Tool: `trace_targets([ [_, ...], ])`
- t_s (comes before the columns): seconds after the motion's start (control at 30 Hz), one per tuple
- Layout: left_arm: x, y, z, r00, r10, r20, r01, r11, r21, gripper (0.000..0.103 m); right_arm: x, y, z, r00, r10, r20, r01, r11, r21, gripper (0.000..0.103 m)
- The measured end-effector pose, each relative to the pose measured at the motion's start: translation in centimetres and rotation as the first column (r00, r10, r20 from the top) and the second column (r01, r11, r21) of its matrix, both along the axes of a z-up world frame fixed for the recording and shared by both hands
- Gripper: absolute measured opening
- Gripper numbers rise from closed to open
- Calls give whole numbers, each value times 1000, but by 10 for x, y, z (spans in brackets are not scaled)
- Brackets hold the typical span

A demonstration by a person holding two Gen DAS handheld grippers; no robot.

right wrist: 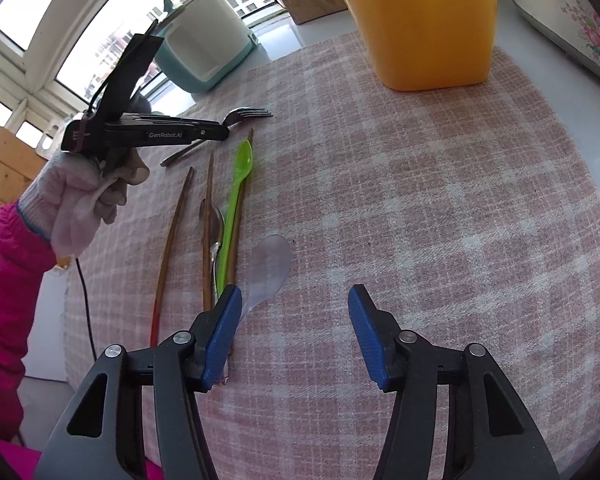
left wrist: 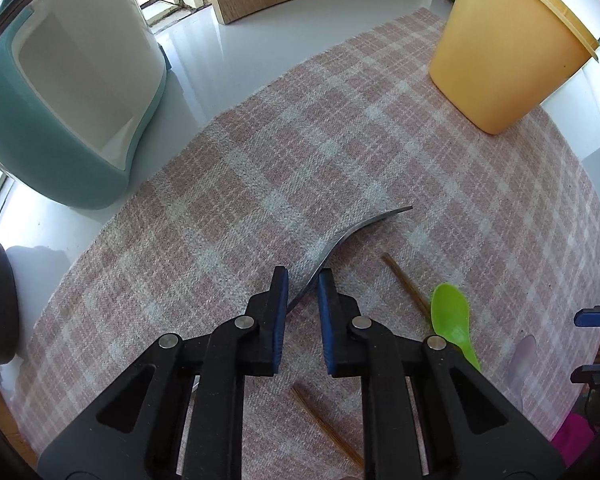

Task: Organize utensils
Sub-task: 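Close the left tool on the fork handle, then lift the fork with the left tool and carry it toward the yellow container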

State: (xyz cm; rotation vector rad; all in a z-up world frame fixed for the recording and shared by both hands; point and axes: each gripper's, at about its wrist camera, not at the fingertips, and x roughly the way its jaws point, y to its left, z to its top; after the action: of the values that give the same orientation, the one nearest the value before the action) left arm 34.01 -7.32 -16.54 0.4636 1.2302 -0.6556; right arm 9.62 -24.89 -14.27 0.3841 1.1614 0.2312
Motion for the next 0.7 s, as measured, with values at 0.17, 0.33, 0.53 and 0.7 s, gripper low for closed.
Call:
trace_targets([
  [0.17, -5, -20, -1, 999, -25, 22, 25, 1000, 10, 14, 5, 6, -7, 1000, 11, -26, -10, 1000, 22, 44],
  [0.33, -4, -25, -1, 999, -23, 34, 23, 1000, 1, 11, 5, 17, -12, 997, 29, -67, -26, 999, 39, 36],
  [0.53, -6, -16, 0, 999, 3, 42, -2, 1000, -21, 10, 9, 32, -20, 996, 8, -85, -8, 1000, -6, 36],
  [0.7, -8, -3, 2, 999, 29, 40, -27, 999, -44, 9, 22, 36, -25, 998, -9, -66, 6, 999, -37, 36],
])
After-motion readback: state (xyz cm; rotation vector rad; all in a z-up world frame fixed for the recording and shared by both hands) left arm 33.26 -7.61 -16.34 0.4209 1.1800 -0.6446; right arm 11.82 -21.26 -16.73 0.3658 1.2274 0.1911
